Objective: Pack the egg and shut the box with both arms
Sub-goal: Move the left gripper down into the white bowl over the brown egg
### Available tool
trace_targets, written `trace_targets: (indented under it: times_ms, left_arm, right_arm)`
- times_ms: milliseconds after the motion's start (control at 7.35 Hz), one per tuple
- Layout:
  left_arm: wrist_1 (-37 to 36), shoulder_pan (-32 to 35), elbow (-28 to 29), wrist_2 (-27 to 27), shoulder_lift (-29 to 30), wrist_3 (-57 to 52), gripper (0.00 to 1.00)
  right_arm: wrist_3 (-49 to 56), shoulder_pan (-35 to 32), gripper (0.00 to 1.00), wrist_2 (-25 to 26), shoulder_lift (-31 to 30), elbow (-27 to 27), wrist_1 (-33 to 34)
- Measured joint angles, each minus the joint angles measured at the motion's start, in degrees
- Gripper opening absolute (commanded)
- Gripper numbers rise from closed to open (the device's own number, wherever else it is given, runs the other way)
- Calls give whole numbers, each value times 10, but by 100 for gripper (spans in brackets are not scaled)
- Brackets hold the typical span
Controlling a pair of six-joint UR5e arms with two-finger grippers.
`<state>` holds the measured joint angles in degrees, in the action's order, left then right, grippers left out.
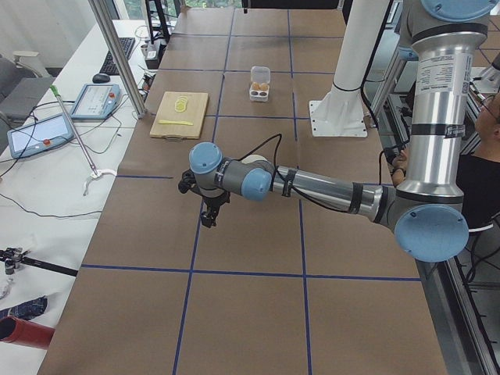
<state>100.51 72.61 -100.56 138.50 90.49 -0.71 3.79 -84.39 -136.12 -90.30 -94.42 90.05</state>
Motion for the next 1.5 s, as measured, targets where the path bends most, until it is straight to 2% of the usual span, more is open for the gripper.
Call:
trace_targets:
  times_ms: [272,408,680,953,1361,1497]
  left_arm:
    - [121,-90,-5,-4,8,47,99]
    - [151,-131,-6,-9,27,78,98]
    - [167,-206,-6,-45,68,112,94]
    - [170,-252,-6,-63,80,113,90]
    - [171,-286,-6,-81,83,111,77]
    - [171,-293,-6,-83,83,104,75]
  right_arm:
    - [0,2,100,-1,0,-1,0]
    - [0,2,100,-2,0,-2,0]
    - [2,5,100,-3,-2,-2,-18]
    - [3,6,100,-3,-7,-2,-44]
    - [3,6,100,-4,-13,-1,-49]
    - [3,6,100,-5,-13,-1,-49]
